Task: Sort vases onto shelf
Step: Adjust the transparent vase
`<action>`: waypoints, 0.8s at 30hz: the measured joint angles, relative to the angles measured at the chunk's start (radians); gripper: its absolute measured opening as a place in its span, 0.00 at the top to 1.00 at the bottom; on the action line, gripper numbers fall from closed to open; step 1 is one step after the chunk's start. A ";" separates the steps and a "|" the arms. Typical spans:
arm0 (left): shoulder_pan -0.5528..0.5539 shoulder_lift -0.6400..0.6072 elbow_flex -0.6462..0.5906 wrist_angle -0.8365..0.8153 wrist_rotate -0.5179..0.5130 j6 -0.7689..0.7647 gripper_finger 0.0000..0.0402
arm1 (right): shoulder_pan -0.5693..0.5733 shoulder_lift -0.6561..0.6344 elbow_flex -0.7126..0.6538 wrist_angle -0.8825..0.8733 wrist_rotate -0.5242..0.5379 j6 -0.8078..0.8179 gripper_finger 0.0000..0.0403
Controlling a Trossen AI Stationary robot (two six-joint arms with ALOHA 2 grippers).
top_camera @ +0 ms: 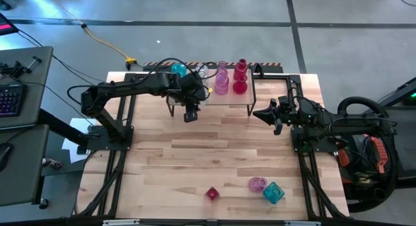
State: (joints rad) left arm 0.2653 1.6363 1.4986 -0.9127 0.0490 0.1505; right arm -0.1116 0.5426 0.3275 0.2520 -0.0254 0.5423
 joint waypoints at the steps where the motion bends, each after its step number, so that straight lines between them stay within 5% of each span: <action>1: 0.000 0.000 0.000 0.000 -0.011 0.000 0.66 | 0.000 0.000 0.000 0.000 0.000 0.000 1.00; 24: 0.002 0.042 0.001 0.030 -0.001 0.008 0.66 | 0.000 0.000 0.000 0.000 0.001 0.000 1.00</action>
State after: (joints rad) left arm 0.2676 1.6779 1.4994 -0.8832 0.0480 0.1585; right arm -0.1116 0.5426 0.3275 0.2517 -0.0246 0.5423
